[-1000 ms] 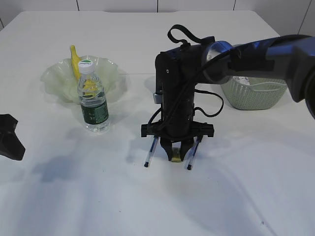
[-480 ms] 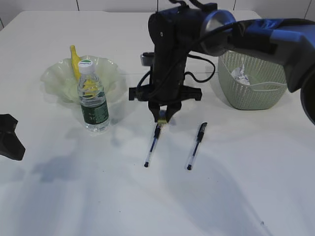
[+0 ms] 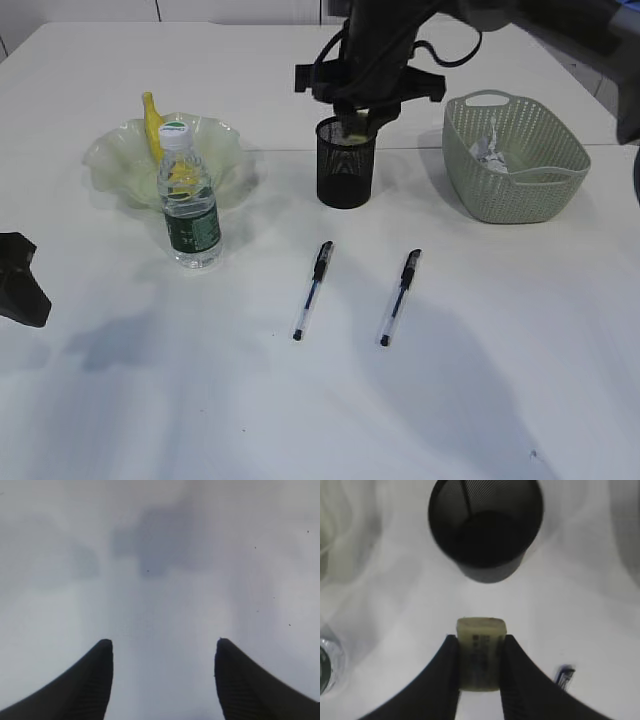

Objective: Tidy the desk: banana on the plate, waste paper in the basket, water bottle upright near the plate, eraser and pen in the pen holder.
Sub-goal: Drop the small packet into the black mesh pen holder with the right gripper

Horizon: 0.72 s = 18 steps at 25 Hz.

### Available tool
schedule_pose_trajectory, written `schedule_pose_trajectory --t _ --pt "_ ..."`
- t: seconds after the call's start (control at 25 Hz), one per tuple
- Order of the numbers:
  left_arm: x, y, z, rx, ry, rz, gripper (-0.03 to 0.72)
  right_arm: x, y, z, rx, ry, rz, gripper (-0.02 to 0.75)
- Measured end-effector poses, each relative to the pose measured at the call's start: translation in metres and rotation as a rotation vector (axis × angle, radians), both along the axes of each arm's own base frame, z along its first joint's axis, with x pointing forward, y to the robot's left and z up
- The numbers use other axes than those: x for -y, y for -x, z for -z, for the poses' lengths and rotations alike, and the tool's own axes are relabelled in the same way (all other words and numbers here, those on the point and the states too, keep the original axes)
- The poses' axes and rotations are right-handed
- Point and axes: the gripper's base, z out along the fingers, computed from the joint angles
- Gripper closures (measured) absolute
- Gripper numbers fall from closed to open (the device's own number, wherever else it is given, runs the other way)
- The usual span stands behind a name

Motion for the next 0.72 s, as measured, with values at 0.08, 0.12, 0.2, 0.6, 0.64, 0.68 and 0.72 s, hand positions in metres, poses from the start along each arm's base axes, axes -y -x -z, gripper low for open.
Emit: schedule_pose_trajectory --t 0.08,0.12,0.2,0.6,0.64,0.68,0.72 --pt "0.0 0.0 0.0 0.0 0.0 0.0 0.238 0.012 -0.006 -0.005 0.014 -0.007 0.026 0.567" --pt "0.0 0.0 0.0 0.0 0.0 0.0 0.238 0.017 -0.008 -0.006 0.016 -0.008 0.038 0.567" --pt "0.0 0.0 0.0 0.002 0.0 0.0 0.238 0.023 -0.01 -0.007 0.015 -0.009 0.051 0.567" --pt "0.0 -0.001 0.0 0.01 0.0 -0.002 0.238 0.017 -0.024 0.019 0.04 -0.014 0.006 0.567" --pt "0.0 -0.001 0.0 0.014 0.0 -0.004 0.238 0.017 -0.025 0.019 0.053 -0.02 0.004 0.567" --pt "0.0 -0.002 -0.001 0.019 0.0 -0.005 0.238 0.017 -0.027 0.018 0.071 -0.027 0.004 0.567" --pt "0.0 -0.002 -0.001 0.022 0.0 -0.006 0.238 0.018 -0.029 0.017 0.089 -0.034 0.004 0.567"
